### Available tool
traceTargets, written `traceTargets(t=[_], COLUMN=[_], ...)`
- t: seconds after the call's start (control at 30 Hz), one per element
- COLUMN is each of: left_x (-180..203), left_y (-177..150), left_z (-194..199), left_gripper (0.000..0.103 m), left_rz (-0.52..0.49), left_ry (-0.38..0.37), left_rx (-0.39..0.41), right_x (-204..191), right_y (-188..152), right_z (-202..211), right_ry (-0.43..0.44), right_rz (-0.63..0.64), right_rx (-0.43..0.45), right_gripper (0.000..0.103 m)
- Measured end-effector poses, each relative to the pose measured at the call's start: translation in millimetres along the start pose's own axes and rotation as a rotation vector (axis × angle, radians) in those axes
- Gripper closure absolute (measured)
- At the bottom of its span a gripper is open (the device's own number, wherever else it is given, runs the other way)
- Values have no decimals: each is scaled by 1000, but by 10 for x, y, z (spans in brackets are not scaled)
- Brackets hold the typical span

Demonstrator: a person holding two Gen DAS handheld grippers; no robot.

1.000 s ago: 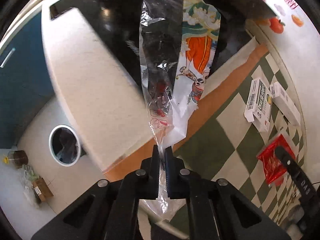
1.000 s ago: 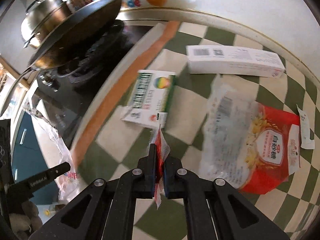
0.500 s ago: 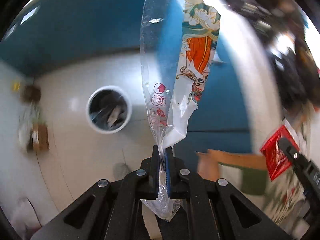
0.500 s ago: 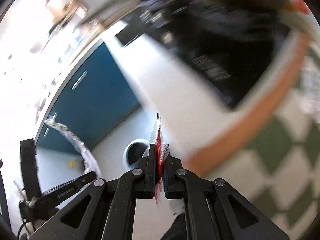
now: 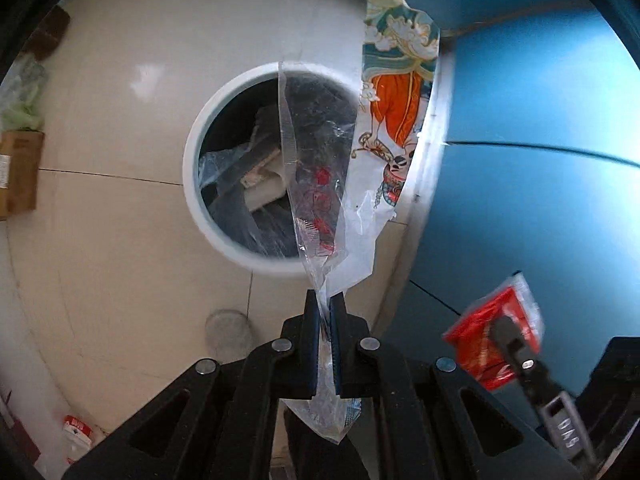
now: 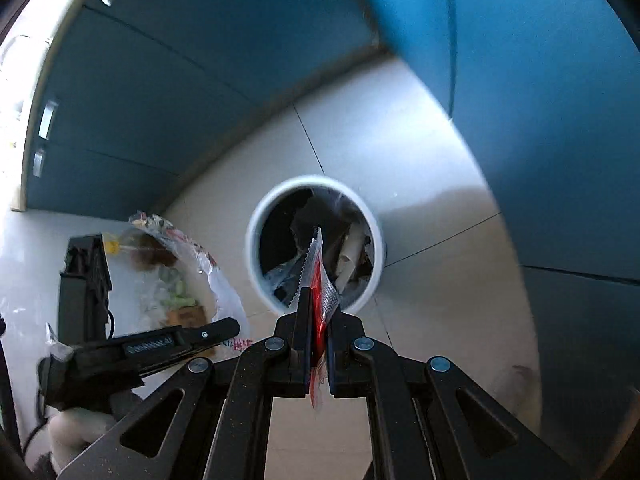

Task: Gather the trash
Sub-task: 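Carry both wrappers over the bin and open both tools to drop them, then lift both tools from the bin and turn back toward the counter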

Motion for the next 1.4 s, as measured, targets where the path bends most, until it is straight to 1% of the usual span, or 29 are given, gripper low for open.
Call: traceTargets(t=[0.03,0.17,0.27,0.37,0.47,0.5,0.53,0.57,0.6,0.63,0.67,0.7,0.77,0.8,0.83,0.87,0.9,0.93,0.97,1.0,1.03,1.07,1.13,1.17,1.33,1.4], left_x=[-79,-280,-333,-362,-300,-304,-307,-297,-283,-282,-273,-273,-256,-232,-252,-261,-287,-296,-312,-305,-308,-340,-395,-403,-331,-266], left_y=[122,439,541,597,667,666,662,654,648,639,628,611,579,547,583,565,560,512,485,429,365,351,284,213,-199,-401], left_z=[-162,-632,-860,-987,-1012,-1010,-986,-962,-931,-911,-876,-829,-752,-701,-607,-518,-416,-382,-314,-239,-169,-135,-7,60,531,768], left_gripper=[101,100,100,98,93,87,76,67,42,20,15,15,14,14,14,14,14,14,14,14,14,14,14,14,14,14], left_rz=[9,23,15,29,30,30,28,22,17,9,1,-10,-25,-39,-50,-66,-86,-112,-133,-156,-169,-175,-173,-170,-161,-157], left_ry=[-13,-31,-34,-37,19,31,41,47,57,63,74,91,121,148,171,201,241,288,324,374,412,426,447,458,461,458], left_rx=[-15,-49,-71,-85,-95,-89,-75,-65,-54,-44,-31,-11,24,56,88,136,196,260,296,335,368,382,399,408,423,427], right_x=[42,135,186,144,81,58,29,44,37,34,29,23,26,34,38,46,46,48,50,46,38,24,-2,-14,-261,-422], right_y=[7,39,35,108,155,158,170,176,179,180,180,186,193,191,196,180,176,154,138,121,99,74,21,8,-128,-200], right_z=[-309,-1025,-1327,-1582,-1770,-1798,-1811,-1827,-1828,-1807,-1777,-1758,-1682,-1653,-1624,-1590,-1542,-1497,-1448,-1394,-1326,-1259,-1129,-1058,-465,-112], right_ry=[5,-4,-10,4,-27,-40,-47,-60,-70,-70,-74,-80,-82,-84,-103,-118,-142,-169,-211,-240,-269,-294,-316,-323,-354,-351], right_rz=[-10,-7,7,34,84,104,115,126,134,137,141,144,144,144,149,155,165,179,196,211,227,240,258,265,295,310], right_rx=[-15,-42,-53,-84,-124,-133,-142,-151,-158,-158,-157,-155,-151,-148,-145,-142,-132,-128,-122,-113,-102,-97,-93,-93,-63,-46], right_gripper=[98,98,98,98,97,97,96,93,86,81,69,60,52,48,45,40,32,27,17,13,12,12,7,1,0,0])
Point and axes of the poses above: each gripper's, at about its wrist camera, not at the fingertips, and z roughly against the way its jaws point, x to its right, y to its top, the point moved 3 cm from there along -z, roughly the way its jaws point, and after that the axes turned 6 degrees about z, right-handed, at the moved point
